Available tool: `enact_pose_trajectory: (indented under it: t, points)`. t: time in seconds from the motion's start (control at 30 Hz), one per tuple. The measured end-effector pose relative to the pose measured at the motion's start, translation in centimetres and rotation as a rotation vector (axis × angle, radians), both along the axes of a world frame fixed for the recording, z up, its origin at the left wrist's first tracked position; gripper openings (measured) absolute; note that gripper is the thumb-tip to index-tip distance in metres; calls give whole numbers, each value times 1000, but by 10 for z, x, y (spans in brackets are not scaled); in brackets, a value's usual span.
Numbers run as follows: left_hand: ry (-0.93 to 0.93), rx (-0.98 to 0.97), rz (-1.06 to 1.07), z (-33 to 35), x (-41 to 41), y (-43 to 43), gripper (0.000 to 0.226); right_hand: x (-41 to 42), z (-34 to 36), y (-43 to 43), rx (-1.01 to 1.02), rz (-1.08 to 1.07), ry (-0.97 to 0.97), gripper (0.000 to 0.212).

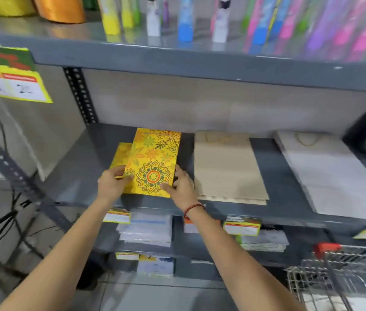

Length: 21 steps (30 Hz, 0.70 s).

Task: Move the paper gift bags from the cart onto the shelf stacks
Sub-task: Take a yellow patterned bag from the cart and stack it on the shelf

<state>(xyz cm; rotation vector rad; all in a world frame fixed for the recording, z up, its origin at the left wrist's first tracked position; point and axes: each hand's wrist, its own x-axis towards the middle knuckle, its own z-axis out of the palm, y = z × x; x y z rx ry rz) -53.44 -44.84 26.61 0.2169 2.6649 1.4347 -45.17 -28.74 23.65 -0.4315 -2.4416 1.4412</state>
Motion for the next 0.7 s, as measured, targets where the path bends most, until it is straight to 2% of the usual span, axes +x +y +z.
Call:
enact_pose_trajectory:
  t: [0.17, 0.3, 0.4, 0.53, 0.7]
  points:
    - [8, -72, -2, -14, -26, -33, 31, -36, -11, -34, 31, 23, -78, 62]
    - [-34, -187, -114, -15, -33, -42, 77, -50, -22, -44, 107, 25, -158, 66]
    - [-18, -248, -270, -10, -30, -47, 96, -48, -26, -45, 95, 28, -148, 74]
    - [17, -398, -358, -10, -38, -52, 78, -49, -33, -44, 191, 72, -173, 76]
    - [24, -517, -316, -4, -47, -43, 77, -54, -28, -44, 251, 57, -206, 58]
